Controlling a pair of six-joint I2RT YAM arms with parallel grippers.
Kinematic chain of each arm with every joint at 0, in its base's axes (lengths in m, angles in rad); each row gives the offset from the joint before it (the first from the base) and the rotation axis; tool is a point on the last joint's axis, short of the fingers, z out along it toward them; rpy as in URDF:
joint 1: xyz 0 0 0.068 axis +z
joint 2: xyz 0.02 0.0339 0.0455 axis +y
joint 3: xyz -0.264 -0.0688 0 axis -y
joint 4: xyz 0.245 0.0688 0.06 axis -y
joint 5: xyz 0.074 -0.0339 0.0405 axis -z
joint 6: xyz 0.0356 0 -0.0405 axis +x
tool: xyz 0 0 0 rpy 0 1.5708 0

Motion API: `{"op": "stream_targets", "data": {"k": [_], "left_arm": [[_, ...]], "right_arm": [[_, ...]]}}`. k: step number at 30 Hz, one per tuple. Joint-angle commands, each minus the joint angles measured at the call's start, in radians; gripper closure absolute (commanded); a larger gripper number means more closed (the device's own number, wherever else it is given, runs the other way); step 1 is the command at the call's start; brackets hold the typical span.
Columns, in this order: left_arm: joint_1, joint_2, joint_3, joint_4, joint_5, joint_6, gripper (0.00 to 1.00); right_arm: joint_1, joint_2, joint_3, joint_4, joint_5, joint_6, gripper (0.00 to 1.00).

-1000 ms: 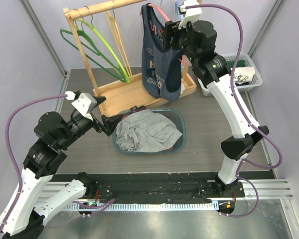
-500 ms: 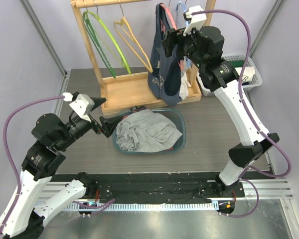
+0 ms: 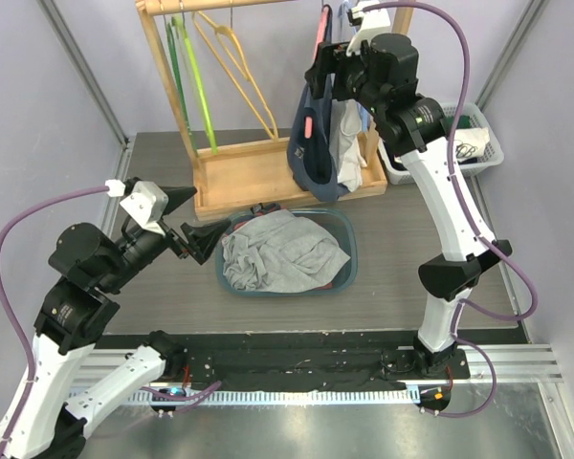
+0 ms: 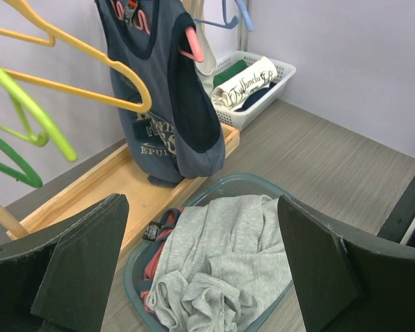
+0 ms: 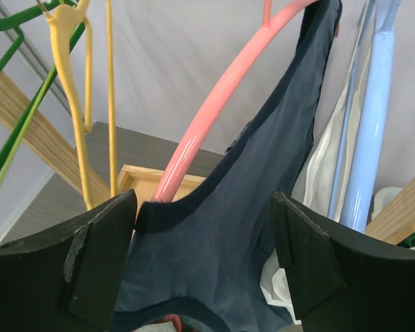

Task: Remove the tank top from the hanger
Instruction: Pick up the hanger from the clothesline.

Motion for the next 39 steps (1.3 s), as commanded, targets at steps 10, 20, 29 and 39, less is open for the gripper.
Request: {"op": "stream_targets", "data": {"k": [10,20,29,39], "left_arm": [[0.005,-0.027,0.001,0.055,0.026,-0.03,0.06],[0.007,-0.048,-0.008,0.055,0.032,-0.042,0.06],[0.01,-0.071,-0.026,0.046,0.024,-0.044,0.06],[0.013,-0.081,-0.034,0.043,0.012,-0.027,0.06]], "right_arm": [[0.01,-0.013,0.069,-0.267,0.148,0.037,0.17],[0.129,-0.021,-0.023,-0.214,0.361,-0.029,0.53],[0.169,-0.093,-0.19,0.053,0.464,-0.168,0.99],[0.169,-0.213,-0.382,0.407,0.492,-0.25,0.99]]}}
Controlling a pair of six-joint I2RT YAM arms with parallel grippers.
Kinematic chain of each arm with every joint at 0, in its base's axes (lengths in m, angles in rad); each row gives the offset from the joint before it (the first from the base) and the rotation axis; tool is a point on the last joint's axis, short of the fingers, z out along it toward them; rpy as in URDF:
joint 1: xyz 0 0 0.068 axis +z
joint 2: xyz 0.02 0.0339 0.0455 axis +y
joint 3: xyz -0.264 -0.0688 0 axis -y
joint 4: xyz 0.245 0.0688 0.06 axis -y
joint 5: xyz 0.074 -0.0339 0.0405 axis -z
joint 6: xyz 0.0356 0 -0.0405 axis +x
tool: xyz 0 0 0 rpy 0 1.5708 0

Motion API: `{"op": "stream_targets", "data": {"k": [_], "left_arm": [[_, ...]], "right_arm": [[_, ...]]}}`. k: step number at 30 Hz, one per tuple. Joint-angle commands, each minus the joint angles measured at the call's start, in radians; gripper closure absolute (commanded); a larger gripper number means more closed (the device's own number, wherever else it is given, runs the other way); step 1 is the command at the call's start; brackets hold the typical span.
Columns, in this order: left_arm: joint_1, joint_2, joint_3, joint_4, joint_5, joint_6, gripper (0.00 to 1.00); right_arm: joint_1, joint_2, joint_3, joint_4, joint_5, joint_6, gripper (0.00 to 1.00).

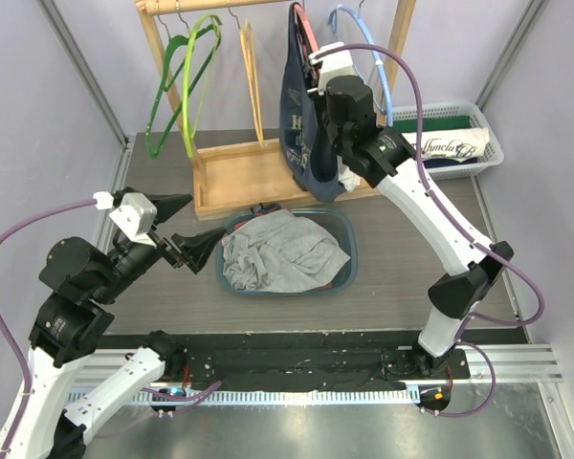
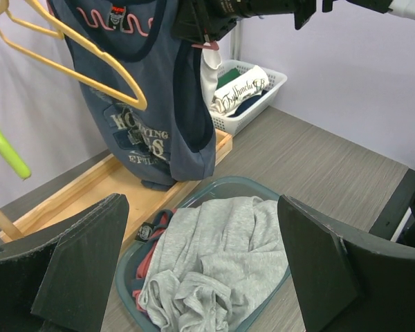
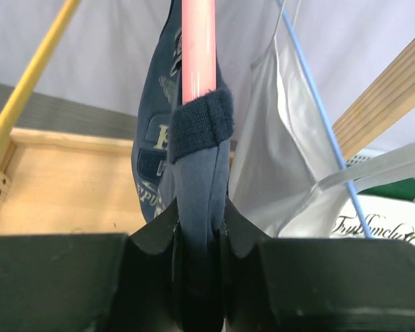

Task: Remove the tank top from the hanger
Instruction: Pick up the hanger from the clothesline.

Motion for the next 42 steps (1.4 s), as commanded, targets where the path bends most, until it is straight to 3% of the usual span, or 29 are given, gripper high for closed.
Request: {"op": "stream_targets", "data": {"k": [1,9,15,20,23,31,42], "left_arm": [[0.006,-0.01,-0.001,0.035,-0.005,0.007,0.06],[0.007,-0.015,0.001,0.033,-0.011,0.013,0.06],[0.009,-0.013,-0.002,0.032,-0.013,0.013,0.05],[0.01,-0.008,0.014,0.033,-0.02,0.018,0.05],[0.013,-0.013,0.008,0.027,-0.028,0.023,0.05],[0.013,-0.015,0.001,0.028,-0.027,0.029,0.05],[0.024,-0.027,-0.007,0.025,-0.037,0.033,0.05]], "right_arm": [[0.003,-0.11,-0.04,0.301,0.037,-0.043,0.99],[0.003,-0.158,-0.086,0.451,0.009,-0.049,0.99],[0.003,-0.231,-0.365,0.744,-0.008,-0.043,0.99],[0.001,-0.107,-0.209,0.604,-0.014,-0.041,0.99],[0.012,-0.147,-0.307,0.77,-0.026,-0.063,0.99],[0.042,-0.142,-0.281,0.962,-0.035,-0.162,0.99],[0.095,-0.167,-0.296,1.097,-0.032,-0.268,0.99]]}}
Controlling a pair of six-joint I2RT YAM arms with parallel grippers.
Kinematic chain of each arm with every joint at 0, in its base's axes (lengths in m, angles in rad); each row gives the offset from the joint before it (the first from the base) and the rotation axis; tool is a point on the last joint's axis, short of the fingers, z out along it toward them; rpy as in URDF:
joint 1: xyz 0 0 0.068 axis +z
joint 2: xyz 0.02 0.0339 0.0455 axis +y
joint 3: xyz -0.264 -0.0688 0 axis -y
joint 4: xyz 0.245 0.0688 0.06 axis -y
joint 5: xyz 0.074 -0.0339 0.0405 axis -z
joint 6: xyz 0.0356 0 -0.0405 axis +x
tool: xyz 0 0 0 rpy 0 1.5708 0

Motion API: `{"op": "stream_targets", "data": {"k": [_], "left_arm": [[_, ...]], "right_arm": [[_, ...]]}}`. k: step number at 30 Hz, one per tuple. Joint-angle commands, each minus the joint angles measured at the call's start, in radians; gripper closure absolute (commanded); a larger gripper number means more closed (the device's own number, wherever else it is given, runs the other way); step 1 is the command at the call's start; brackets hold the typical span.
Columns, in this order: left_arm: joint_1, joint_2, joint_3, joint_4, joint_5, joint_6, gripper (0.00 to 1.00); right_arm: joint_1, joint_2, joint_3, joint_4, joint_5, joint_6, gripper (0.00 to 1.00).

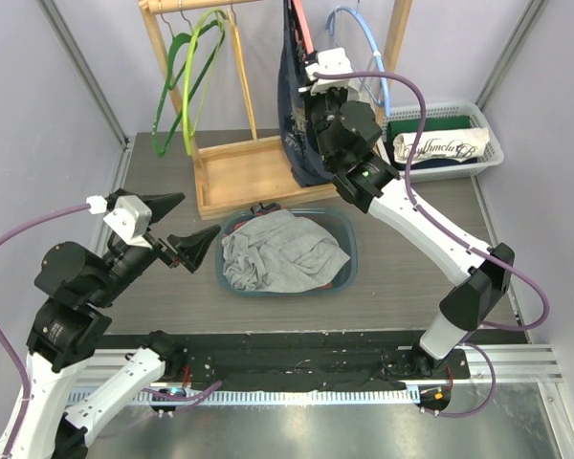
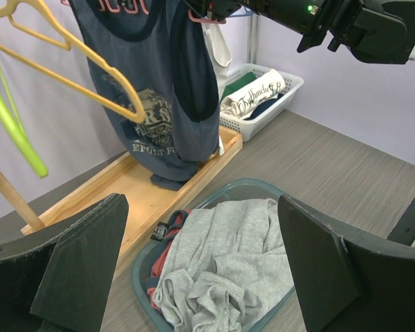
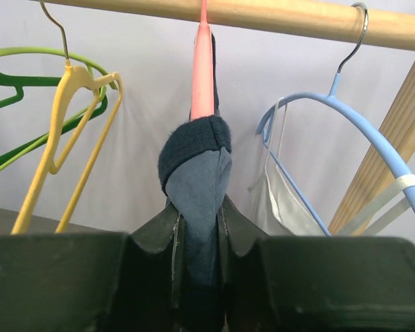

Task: Remove the tank top from the hanger
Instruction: Pick up the hanger from the clothesline.

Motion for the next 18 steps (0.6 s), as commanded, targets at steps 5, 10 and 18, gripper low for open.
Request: {"op": "stream_targets", "data": {"k": [5,10,18], "left_arm": [[0.009,-0.007,-0.006,0.027,-0.001,0.0,0.05],[0.009,-0.003,-0.006,0.038,0.002,-0.007,0.05],[0.017,0.014,-0.002,0.056,-0.002,-0.055,0.05]], "right_arm": [[0.039,-0.143,-0.05,0.281,-0.031,-0.036,0.99],[0.076,-0.252,-0.19,0.226,-0.019,-0.016,0.99],[0.16,-0.447,-0.409,0.129,-0.002,0.023,0.99]]}}
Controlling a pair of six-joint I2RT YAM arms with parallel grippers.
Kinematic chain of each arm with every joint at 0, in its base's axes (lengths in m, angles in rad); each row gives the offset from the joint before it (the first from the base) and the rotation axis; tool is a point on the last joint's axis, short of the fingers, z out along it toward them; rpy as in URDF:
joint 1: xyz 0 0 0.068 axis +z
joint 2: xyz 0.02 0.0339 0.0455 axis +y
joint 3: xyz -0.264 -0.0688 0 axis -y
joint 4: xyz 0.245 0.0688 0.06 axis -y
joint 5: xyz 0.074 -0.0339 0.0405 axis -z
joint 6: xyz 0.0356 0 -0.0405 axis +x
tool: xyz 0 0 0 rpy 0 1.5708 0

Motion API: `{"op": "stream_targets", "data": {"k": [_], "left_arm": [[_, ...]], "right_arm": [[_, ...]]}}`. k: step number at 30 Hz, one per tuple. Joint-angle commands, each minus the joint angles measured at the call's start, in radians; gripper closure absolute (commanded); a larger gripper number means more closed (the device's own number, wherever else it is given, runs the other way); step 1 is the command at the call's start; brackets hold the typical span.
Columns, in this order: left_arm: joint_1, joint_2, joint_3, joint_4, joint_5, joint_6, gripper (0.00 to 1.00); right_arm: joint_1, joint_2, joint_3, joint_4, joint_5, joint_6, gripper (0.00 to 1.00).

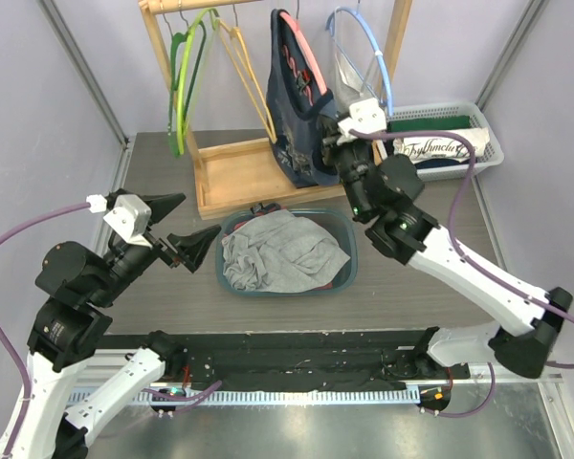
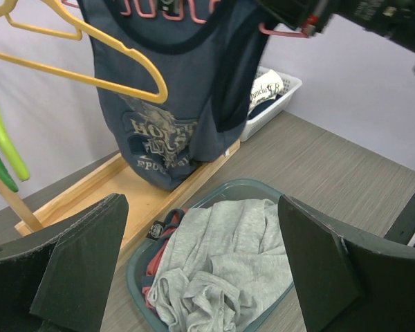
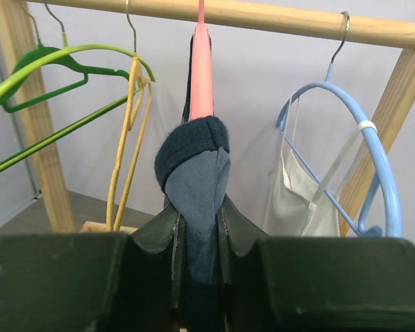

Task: Remove the tank top from the hanger
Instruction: Pick up the hanger from the clothesline.

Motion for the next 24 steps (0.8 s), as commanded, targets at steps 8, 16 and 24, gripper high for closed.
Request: {"op": "stream_targets", "data": {"k": [8,16,24], "left_arm": [[0.021,0.049,0.016,0.068,0.034,-0.049,0.05],[0.04,0.059,0.007,0.081,0.051,-0.062,0.05],[0.041,0.075,0.01,0.084,0.062,-0.057,0.06]], "right_arm": [[0.061,-0.26,-0.008,-0.06,-0.072,0.046,0.99],[0.061,-0.32,0.149,-0.149,-0.178,0.069,0.99],[0.061,-0.376,0.224,-0.196,-0.284,0.142,0.99]]}}
